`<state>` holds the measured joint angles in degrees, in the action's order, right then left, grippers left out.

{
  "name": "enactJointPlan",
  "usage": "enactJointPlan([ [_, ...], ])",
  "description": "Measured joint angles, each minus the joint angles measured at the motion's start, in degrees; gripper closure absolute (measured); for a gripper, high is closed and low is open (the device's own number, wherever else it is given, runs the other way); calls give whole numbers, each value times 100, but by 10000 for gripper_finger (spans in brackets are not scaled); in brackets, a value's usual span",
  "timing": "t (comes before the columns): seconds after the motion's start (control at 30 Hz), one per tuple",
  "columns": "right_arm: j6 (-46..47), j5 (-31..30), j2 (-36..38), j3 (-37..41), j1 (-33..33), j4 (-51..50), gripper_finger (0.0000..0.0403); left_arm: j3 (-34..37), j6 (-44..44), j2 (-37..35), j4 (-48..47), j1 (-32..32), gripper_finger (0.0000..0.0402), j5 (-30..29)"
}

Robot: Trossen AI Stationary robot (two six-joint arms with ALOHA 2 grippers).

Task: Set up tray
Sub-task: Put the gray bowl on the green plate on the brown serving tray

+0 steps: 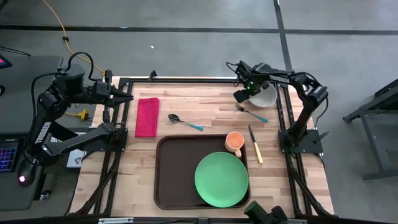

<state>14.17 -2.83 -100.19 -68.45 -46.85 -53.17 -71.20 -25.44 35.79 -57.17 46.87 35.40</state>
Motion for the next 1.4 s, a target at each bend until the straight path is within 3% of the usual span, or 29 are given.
enactJointPlan([
  [0.57, 104, 245, -297, -2, 2, 81, 277, 0, 0, 0, 0, 0, 339, 0],
  [0.7, 103, 266, -297, -2, 2, 77, 305, 0, 0, 0, 0, -1, 339, 0],
  [0.93, 36, 282, -282, -2, 2, 16, 393, 0, 0, 0, 0, 0, 339, 0],
  [1.4, -132, 449, 148, -24, 100, -338, 402, 0, -18, 0, 0, -1, 339, 7],
])
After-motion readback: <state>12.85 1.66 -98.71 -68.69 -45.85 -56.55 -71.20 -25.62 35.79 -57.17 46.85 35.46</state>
